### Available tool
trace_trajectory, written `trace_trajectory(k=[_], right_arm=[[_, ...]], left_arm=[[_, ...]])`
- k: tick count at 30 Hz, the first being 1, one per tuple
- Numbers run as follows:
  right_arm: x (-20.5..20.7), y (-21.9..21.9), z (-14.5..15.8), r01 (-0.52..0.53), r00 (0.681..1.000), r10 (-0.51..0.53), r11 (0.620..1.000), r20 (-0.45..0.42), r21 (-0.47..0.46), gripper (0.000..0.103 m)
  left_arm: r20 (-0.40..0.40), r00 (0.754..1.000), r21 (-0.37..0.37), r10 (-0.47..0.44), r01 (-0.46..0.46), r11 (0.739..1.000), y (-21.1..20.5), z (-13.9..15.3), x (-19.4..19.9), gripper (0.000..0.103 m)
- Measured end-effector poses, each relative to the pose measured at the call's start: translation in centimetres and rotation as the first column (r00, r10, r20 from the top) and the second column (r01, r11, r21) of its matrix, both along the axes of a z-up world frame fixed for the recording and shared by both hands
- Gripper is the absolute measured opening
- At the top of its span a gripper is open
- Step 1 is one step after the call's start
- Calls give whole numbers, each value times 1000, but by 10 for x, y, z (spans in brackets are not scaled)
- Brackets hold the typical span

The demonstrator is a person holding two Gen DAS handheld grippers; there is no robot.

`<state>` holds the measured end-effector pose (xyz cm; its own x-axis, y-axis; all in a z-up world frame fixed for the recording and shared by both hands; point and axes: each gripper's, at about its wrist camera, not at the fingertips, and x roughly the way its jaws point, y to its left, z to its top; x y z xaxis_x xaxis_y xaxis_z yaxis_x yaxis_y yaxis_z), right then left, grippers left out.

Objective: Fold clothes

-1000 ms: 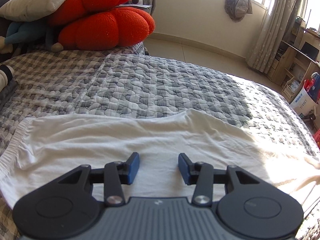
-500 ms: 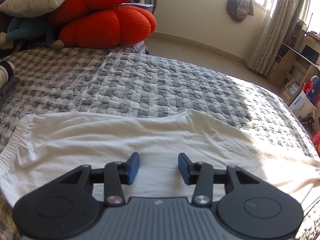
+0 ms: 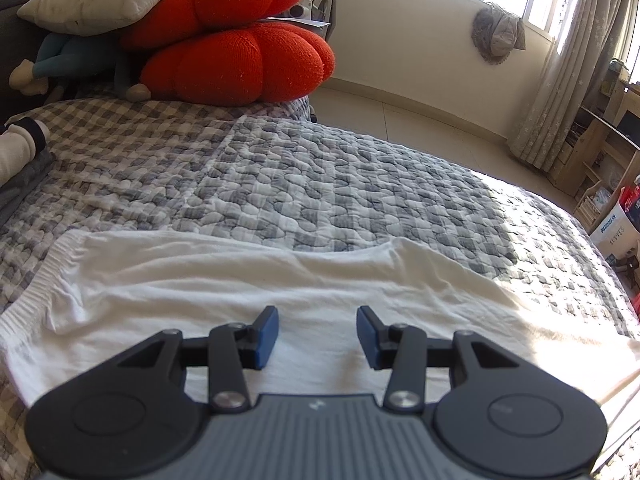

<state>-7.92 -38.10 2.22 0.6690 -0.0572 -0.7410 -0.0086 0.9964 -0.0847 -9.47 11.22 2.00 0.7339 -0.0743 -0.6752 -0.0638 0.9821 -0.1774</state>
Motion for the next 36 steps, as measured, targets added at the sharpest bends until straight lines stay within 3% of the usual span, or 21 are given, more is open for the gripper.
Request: trace_trajectory(k=[11, 18, 23, 26, 27, 31, 36], right_arm=[[-8, -16, 7, 120, 991, -122, 992, 46, 48, 6], [-13, 15, 10, -98, 994, 94, 990, 49, 101, 6], [3, 26, -14, -62, 997, 60, 998, -53, -19, 9], [2, 18, -8, 25, 999, -27, 997, -28, -74, 9], [-1, 18, -4, 21, 1000, -22, 999, -16, -39, 9], [-17, 59, 11, -165, 986, 165, 986, 25, 4, 17], [-29, 140, 17, -432, 902, 432, 901, -1, 40, 17]], left_arm=[[1, 1000, 0, 17, -17, 1000, 3, 1, 0, 44], [-4, 1000, -3, 20, -20, 1000, 5, 0, 2, 45], [-7, 1000, -4, 22, -23, 1000, 6, 0, 2, 45], [-11, 1000, -6, 25, -25, 1000, 7, -1, 4, 46], [-13, 1000, -7, 26, -26, 1000, 7, -1, 5, 46], [-18, 999, -13, 32, -32, 999, 10, -1, 9, 48], [-14, 1000, 9, 21, -21, 1000, 8, -6, 15, 52]])
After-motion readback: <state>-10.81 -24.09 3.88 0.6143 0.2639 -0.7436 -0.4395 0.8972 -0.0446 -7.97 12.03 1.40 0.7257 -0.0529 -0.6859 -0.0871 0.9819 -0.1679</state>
